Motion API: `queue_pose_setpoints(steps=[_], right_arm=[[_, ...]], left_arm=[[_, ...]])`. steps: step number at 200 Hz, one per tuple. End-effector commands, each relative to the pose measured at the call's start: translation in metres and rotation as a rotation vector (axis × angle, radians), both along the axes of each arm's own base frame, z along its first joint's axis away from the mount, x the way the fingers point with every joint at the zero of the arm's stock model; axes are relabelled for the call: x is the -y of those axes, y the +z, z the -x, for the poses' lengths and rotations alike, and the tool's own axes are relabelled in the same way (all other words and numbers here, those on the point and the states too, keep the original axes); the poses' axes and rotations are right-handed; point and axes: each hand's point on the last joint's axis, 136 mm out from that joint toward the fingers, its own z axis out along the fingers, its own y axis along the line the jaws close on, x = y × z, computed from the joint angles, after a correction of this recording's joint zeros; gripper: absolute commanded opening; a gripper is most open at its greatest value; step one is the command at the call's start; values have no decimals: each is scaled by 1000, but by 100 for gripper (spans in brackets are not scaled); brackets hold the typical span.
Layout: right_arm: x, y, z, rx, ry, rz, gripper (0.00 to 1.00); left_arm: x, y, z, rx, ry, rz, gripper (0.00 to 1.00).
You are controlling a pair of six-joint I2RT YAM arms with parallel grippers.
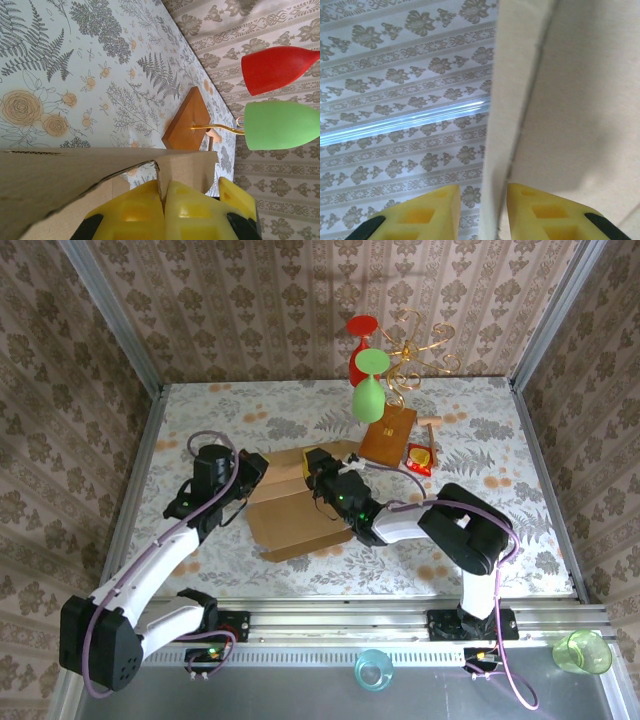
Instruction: Fold the paper box
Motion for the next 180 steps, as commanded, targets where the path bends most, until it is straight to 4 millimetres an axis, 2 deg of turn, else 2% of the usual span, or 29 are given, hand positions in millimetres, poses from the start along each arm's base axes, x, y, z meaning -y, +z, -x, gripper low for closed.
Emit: queue_pose_setpoints(steps=[1,11,16,26,37,45,55,68,82,93,106,124,142,160,180], right_arm=[[3,3,-11,-7,-38,6,23],[2,2,-12,-23,-36,14,9],[2,1,-13,-35,-37,17,0],[5,-1,-12,-59,-45,26,0],[9,1,-11,-71,-54,35,0],[12,3,-9,-81,-62,40,0],[17,8,-7,-90,-73,47,0],[23,12,-5,-108,-86,64,0],[30,17,-3,-125,-104,82,0],[33,20,-3,-137,-113,88,0],[35,20,-3,-157,-118,77,0],[39,22,-3,-174,-134,71,0],[44,23,-3,-191,-151,70,0],[45,25,-5,-198,-157,58,0],[47,25,-8,-207,-167,49,0]], left_arm=[[-1,0,5,-1,-15,3,0],[-1,3,5,5,-27,9,0],[0,5,5,10,-38,12,7],[-4,14,7,28,-53,15,25],[-18,24,10,45,-33,-8,43],[-32,30,15,55,-7,-39,51],[-51,31,21,53,31,-68,54],[-72,25,25,39,74,-64,53],[-93,6,27,8,123,-51,49],[-106,-18,29,-43,158,-53,44],[-112,-43,31,-79,173,-33,37],[-114,-72,30,-111,177,-7,26],[-109,-97,23,-121,159,46,19],[-99,-109,14,-97,121,107,14],[-89,-114,6,-51,80,160,11]])
